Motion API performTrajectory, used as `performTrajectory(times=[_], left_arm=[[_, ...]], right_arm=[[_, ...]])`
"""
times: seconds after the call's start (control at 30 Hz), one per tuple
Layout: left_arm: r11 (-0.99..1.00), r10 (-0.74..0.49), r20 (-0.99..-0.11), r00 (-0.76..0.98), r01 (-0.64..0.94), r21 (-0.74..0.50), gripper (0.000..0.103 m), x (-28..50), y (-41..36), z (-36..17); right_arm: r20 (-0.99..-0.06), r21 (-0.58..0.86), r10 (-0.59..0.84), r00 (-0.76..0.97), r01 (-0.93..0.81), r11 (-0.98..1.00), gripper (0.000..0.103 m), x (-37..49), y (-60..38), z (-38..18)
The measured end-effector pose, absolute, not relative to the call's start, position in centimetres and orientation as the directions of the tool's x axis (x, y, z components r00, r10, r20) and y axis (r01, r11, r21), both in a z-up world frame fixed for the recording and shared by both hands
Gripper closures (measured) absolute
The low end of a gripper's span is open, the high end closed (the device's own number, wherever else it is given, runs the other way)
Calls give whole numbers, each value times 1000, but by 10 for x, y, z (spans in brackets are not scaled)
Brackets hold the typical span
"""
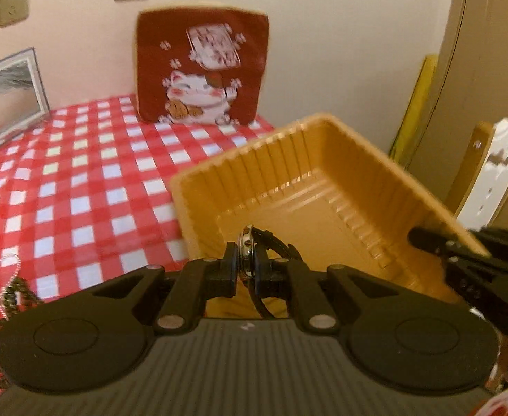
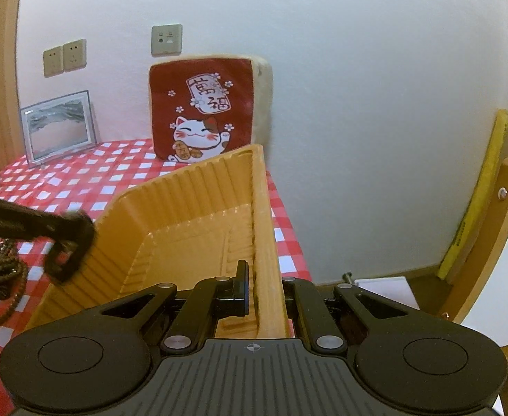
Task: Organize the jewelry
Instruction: 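Carry the watch into the orange tray and open the left tool, then return the left tool to the bead pile and grasp the bead strands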
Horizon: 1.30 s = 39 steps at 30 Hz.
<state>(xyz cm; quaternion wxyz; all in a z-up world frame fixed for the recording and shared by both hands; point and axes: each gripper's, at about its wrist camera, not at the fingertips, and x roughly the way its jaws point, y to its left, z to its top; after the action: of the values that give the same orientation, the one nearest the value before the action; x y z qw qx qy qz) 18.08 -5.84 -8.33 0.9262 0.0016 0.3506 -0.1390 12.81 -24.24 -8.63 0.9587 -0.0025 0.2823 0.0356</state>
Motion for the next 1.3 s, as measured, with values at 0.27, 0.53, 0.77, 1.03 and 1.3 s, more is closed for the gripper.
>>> performTrajectory(times=[0.27,0.53,0.77,1.03,1.3], left_arm=[[963,-248,-701,669,250,-103,94,200,-68,-107],[960,-281,-669,689,211,-186,94,186,-55,-88],[977,-199,-669,716,94,-190,89,145,-8,-79],[977,-27,-723,691,-134,-165,87,117,62,-98],[966,-5,-732,682,-184,-179,76,111,81,-105]], right_arm=[[-546,17,72,835,-75,997,97,125,-243,-86],[-546,17,70,835,-72,997,97,128,-242,-87],[-544,-1,45,838,-54,999,98,131,-240,-91],[-553,6,36,832,-39,999,98,135,-242,-94],[-560,9,32,828,-33,999,98,137,-242,-95]])
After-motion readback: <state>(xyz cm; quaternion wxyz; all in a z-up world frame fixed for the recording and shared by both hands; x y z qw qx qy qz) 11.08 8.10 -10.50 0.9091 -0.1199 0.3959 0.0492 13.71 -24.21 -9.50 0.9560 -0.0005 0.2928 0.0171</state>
